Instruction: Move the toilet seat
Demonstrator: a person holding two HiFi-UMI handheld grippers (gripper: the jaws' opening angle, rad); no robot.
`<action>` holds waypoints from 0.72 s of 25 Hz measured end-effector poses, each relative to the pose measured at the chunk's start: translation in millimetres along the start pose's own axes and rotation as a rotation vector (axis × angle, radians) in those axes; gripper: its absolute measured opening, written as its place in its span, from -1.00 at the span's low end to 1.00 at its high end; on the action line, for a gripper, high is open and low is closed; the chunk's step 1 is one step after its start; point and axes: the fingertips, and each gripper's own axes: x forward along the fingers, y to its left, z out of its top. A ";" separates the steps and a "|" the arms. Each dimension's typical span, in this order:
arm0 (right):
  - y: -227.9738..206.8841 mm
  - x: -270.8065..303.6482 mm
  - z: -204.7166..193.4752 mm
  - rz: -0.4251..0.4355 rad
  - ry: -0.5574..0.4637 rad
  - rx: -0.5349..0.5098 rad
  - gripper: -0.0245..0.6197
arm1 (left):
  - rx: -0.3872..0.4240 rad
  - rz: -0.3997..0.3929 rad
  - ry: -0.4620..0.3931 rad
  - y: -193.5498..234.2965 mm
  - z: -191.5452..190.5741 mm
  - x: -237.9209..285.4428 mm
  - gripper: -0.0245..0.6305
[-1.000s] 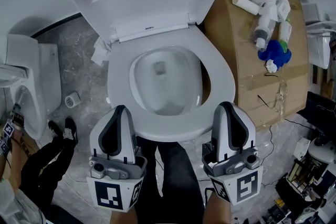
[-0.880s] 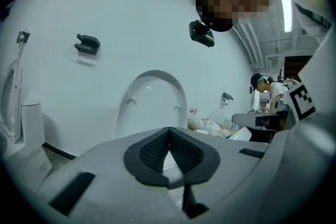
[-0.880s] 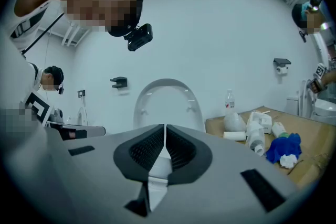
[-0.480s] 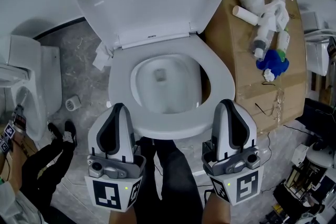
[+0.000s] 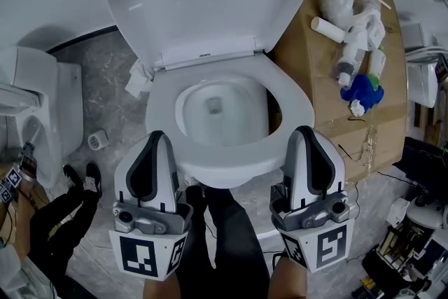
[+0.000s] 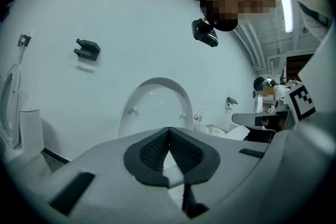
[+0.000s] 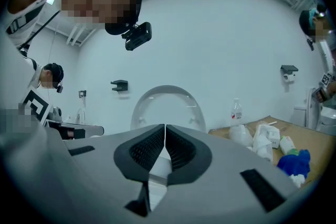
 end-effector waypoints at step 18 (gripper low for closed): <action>-4.4 41.1 27.7 0.027 -0.048 -0.052 -0.88 | 0.031 0.004 -0.042 15.4 27.5 29.7 -0.90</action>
